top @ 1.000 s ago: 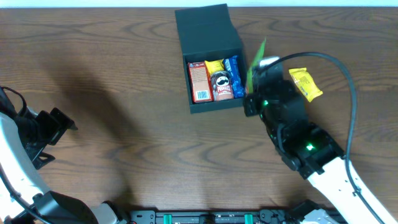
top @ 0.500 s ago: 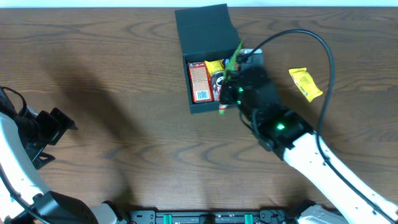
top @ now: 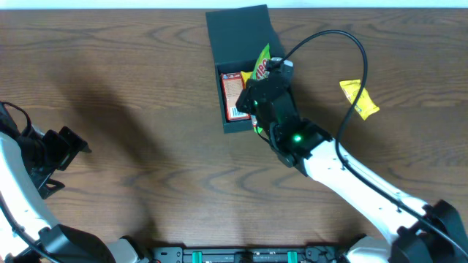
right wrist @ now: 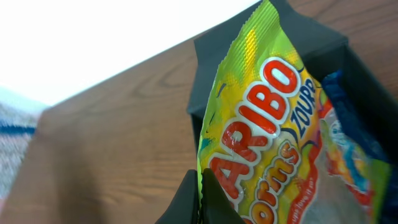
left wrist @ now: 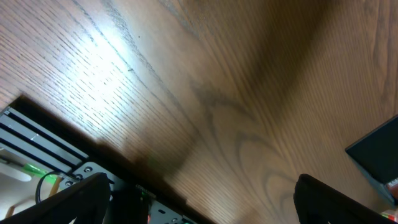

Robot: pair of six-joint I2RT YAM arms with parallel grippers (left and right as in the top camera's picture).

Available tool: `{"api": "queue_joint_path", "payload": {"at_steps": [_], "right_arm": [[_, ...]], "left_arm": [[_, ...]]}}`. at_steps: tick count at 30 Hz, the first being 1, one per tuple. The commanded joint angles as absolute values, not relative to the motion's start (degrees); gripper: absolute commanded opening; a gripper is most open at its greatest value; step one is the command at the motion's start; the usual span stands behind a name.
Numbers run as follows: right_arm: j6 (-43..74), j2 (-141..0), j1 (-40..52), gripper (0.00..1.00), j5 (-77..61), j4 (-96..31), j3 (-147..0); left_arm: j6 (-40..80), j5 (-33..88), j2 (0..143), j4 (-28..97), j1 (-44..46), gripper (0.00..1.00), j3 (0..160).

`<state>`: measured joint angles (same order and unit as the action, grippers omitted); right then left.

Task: Pack container
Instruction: 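Carry the Haribo bag over the box and lower it in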

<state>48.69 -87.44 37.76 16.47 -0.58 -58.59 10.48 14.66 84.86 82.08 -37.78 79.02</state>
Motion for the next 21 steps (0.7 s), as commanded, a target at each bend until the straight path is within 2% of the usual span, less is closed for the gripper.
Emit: {"api": "queue_joint_path", "payload": {"at_steps": [1, 7, 8, 10, 12, 13, 18, 21], "right_arm": [[58.5, -90.3, 38.3, 0.02, 18.2, 2.7, -59.5], [63.5, -95.5, 38.5, 0.02, 18.2, 14.7, -59.5], [63.7, -96.2, 38.8, 0.06, 18.1, 16.8, -59.5], [63.6, -97.6, 39.5, 0.32, 16.3, 22.1, -59.5], [63.4, -97.6, 39.8, 0.68, 13.5, 25.8, -59.5], [62.3, -97.3, 39.8, 0.73, 12.6, 27.2, -59.5], [56.7, -96.4, 39.8, 0.71, 13.8, 30.0, -59.6], [40.7, -94.6, 39.8, 0.56, 20.9, 28.2, -59.6]], "left_arm": [[10.5, 14.4, 84.6, 82.3, -38.0, 0.95, 79.7], [10.5, 14.4, 84.7, 82.3, -38.0, 0.95, 79.7], [10.5, 14.4, 84.7, 82.2, -38.0, 0.95, 79.7], [10.5, 14.4, 84.7, 82.2, -38.0, 0.95, 79.7], [10.5, 14.4, 84.7, 82.3, -38.0, 0.95, 79.7], [10.5, 14.4, 84.7, 82.2, -38.0, 0.95, 79.7], [10.5, 14.4, 84.7, 82.2, -38.0, 0.95, 79.7], [10.5, 14.4, 84.7, 82.3, -38.0, 0.95, 79.7]]}}
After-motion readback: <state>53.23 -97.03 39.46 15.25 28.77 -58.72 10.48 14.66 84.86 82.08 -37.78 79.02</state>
